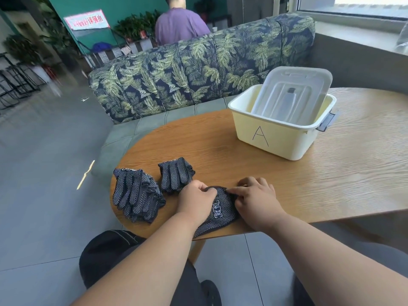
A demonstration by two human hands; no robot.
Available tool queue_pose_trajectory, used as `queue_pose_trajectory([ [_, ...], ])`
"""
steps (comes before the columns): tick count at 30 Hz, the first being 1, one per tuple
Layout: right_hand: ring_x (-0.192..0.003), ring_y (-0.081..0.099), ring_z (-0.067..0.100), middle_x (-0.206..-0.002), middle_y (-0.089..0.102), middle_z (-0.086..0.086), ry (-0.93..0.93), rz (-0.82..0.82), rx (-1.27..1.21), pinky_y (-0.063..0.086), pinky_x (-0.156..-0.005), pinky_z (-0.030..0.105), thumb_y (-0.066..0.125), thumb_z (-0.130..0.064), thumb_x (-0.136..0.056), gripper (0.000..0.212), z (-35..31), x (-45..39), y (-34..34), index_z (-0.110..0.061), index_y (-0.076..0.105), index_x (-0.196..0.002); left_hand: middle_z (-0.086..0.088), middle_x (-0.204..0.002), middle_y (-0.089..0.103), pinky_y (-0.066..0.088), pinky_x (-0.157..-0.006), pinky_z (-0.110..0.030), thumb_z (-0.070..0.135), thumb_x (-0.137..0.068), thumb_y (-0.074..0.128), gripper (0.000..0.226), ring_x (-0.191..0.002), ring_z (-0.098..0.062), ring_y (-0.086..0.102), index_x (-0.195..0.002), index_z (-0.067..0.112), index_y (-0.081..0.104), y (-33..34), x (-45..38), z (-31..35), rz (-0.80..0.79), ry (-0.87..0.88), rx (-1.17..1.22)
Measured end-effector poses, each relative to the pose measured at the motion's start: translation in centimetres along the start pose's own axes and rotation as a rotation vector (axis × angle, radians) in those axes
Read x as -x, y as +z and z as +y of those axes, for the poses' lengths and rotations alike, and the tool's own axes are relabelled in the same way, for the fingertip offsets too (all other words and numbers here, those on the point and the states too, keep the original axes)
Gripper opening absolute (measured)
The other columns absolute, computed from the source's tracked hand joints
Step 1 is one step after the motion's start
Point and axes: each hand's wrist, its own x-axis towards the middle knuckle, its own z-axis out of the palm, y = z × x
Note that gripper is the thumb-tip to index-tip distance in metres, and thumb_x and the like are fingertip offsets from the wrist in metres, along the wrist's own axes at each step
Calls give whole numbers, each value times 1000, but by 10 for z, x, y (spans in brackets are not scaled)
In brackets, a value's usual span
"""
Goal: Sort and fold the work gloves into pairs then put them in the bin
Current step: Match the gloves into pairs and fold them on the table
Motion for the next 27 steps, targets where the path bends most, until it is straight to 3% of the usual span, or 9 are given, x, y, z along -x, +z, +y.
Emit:
queue_pose_trajectory([
  [2,-121,43,24,-136,55,-15,2,6,3,36,-106,42,13,-55,-73,76,0,0,-1,-59,63,-131,5,-72,70,53,-63,-33,34,-84,75,16,-67,-18,64,-80,20,67,2,1,-1,-29,-48,205],
  [4,-122,44,24,-136,55,-14,3,9,7,36,-107,41,15,-56,-73,75,-1,0,-1,-58,63,-131,1,-81,76,60,-76,-40,34,-84,79,17,-81,-22,73,-86,20,70,4,1,-4,-50,-71,323],
  [7,-120,45,25,-135,56,-13,2,19,-7,35,-106,40,22,-57,-76,69,-1,0,1,-55,64,-130,-3,-86,78,61,-83,-45,31,-83,83,17,-90,-26,75,-87,19,71,10,0,-8,-52,-84,424],
  [11,-121,46,27,-137,56,-8,-14,43,-5,36,-104,43,50,-43,-91,44,-1,0,0,-52,63,-132,0,-84,77,59,-78,-36,31,-85,83,17,-87,-22,74,-87,20,70,16,0,-10,8,-76,429],
  [14,-122,47,29,-139,57,-3,-85,82,-16,37,-100,47,54,-24,-89,50,-1,-1,3,-54,66,-128,3,-81,76,55,-75,-32,33,-85,82,17,-82,-18,72,-86,21,69,20,0,-10,62,-81,423],
  [19,-122,45,25,-135,58,-12,-54,34,-32,34,-100,42,37,-38,-87,50,0,-2,7,-58,69,-121,4,-78,76,57,-73,-34,37,-83,83,23,-76,-18,72,-84,20,67,25,1,-10,116,-91,448],
  [24,-124,42,23,-138,55,-16,-11,10,-77,32,-105,38,51,-37,-93,41,2,-6,6,-58,67,-124,10,-64,66,50,-64,-38,52,-73,81,37,-58,-11,54,-75,23,59,24,3,-14,88,-21,464],
  [27,-123,42,24,-137,56,-15,-2,11,-103,32,-103,38,53,-37,-91,41,2,-6,5,-57,68,-123,16,-58,55,42,-61,-33,46,-74,84,38,-56,-8,45,-70,23,54,26,7,-19,37,79,436],
])
